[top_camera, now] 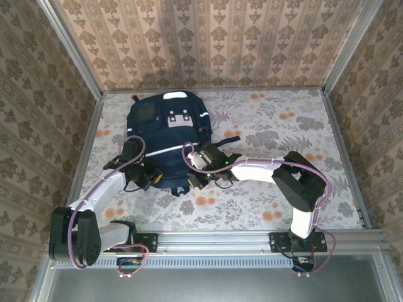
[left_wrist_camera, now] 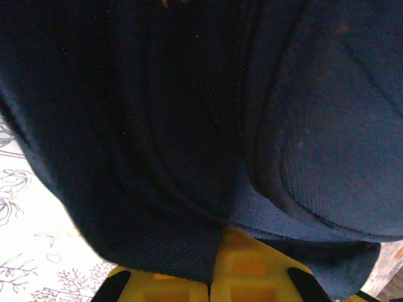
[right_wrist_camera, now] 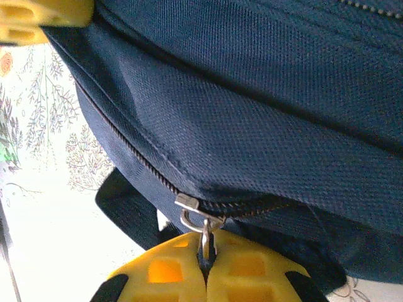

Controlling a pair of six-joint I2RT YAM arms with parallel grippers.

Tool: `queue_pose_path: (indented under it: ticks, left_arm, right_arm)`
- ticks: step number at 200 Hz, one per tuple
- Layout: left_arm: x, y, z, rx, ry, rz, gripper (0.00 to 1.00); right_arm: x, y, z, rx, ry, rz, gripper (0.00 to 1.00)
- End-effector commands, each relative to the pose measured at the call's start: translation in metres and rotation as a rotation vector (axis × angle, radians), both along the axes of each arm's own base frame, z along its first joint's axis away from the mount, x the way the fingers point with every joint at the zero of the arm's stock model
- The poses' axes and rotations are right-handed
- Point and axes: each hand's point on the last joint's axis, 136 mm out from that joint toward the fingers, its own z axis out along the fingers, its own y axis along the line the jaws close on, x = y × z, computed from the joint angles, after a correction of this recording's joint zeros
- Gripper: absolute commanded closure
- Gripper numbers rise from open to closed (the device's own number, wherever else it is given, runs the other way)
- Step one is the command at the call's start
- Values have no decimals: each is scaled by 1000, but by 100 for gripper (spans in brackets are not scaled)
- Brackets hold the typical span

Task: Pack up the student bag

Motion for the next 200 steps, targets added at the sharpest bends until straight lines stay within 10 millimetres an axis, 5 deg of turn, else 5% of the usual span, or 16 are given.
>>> queue_pose_path:
  ticks: [1, 39, 66, 94, 132, 200]
  left_arm:
    - [9, 52, 8, 234, -37, 72, 100]
    - [12, 68, 25, 285, -76, 87, 100]
    - [14, 83, 33, 273, -74, 129, 75]
    - [15, 85, 43, 209, -81, 161, 65]
    - [11, 60, 44, 78, -88, 166, 56]
    - [19, 11, 16, -45, -14, 144, 50]
  right_arm:
    - [12, -48, -25, -143, 1, -77, 100]
    - [2, -15, -11, 2, 25, 11, 100]
    - [2, 20, -7, 74, 29, 30, 100]
    - [7, 59, -4, 133, 58, 19, 100]
    - [17, 83, -1, 178, 70, -17, 100]
    - [13, 85, -2, 164, 59, -8, 100]
